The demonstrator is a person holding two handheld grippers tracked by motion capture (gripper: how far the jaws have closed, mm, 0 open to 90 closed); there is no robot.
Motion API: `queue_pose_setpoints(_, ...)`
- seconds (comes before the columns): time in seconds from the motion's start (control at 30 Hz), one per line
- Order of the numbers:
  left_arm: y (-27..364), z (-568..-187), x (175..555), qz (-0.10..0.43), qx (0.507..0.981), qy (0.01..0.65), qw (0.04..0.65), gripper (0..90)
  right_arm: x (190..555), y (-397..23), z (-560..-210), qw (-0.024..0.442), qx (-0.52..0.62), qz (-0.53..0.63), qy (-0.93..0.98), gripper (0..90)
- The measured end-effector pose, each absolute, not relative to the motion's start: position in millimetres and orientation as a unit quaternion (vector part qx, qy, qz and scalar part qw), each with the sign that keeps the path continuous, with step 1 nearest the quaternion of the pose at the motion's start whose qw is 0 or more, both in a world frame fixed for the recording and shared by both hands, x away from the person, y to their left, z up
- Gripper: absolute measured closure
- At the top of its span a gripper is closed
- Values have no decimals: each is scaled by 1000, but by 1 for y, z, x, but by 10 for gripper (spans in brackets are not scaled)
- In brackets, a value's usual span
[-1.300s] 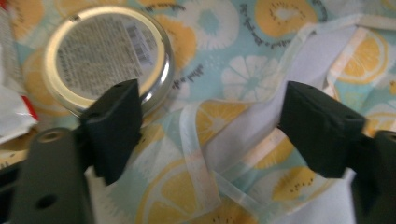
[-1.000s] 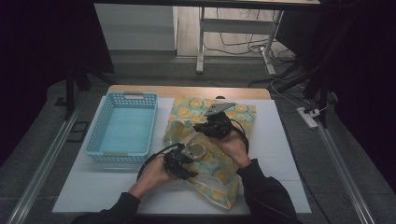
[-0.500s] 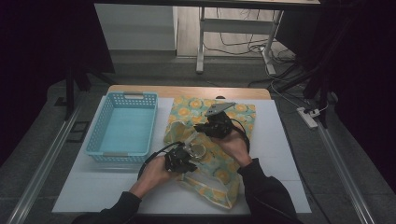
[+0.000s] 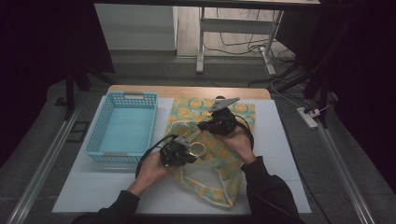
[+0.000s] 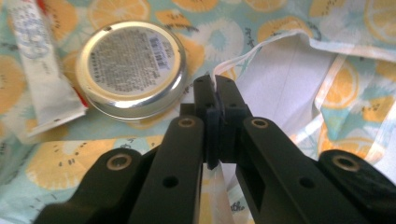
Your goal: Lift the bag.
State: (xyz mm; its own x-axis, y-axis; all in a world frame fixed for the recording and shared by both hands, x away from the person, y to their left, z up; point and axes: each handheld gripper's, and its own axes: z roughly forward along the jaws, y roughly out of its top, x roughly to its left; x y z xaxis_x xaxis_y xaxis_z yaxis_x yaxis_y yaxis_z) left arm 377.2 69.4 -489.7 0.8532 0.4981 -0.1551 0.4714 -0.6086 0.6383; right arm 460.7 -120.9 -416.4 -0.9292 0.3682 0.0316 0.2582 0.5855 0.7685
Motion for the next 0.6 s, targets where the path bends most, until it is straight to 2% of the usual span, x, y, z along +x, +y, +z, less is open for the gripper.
queue_pose_setpoints(0.2,74,-473,381,20,885,280,371,892,462,-123,-411,53,174,422,888,900)
queue_pose_setpoints(0.6,89,-434,390,17,874,291,388,893,461,-121,-392,60,168,414,893,900)
